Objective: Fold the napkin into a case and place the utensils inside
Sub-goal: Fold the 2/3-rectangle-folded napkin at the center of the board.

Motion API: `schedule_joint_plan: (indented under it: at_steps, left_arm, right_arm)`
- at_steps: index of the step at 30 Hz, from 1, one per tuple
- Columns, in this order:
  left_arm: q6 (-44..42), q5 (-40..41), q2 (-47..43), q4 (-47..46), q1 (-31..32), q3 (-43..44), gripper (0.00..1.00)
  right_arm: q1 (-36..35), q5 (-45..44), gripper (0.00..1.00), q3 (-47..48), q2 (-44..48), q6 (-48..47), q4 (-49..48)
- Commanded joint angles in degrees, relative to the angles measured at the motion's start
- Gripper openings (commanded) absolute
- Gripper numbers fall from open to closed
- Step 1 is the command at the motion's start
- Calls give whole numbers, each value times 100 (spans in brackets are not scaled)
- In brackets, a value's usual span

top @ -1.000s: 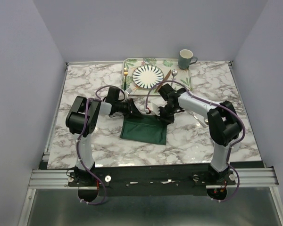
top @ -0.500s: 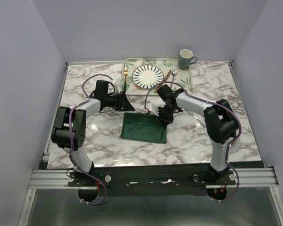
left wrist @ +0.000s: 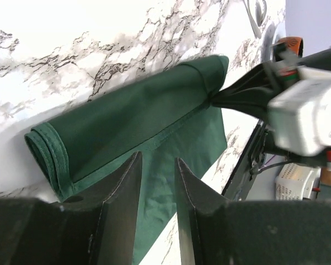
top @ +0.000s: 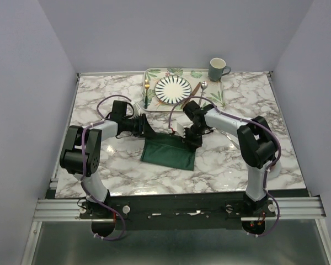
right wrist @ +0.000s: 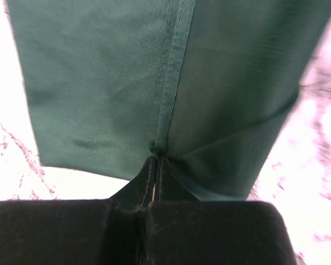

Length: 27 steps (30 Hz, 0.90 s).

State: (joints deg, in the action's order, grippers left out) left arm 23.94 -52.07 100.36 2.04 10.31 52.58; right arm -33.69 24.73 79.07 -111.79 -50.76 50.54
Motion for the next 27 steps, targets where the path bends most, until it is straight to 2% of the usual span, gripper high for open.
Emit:
schedule_joint_plan:
  at_steps: [1,7,10,20,23,27]
  left_arm:
    - [189,-48,-86,-345,7,-46,38]
    - [435,-136,45,-643,244,165,31]
    - [961,-154,300,-1222,463,261,28]
    - [3044,-57,1521,-3698,1307,816,27]
    - [3484,22,1820,-4157,1465,886,27]
    - [3547,31,2066,-4203,1623,965,27]
  right_arm:
    - [-41,-398,1,-234,-405,-109,-440]
    - [-32,-733,1,-427,-423,-495,-721]
    - [-41,-847,1,-436,-440,-672,-792]
    - [-32,-917,1,-462,-449,-794,-844]
    - [-32,-970,1,-576,-397,-865,-967]
    - [-41,-970,1,-603,-379,-830,-994]
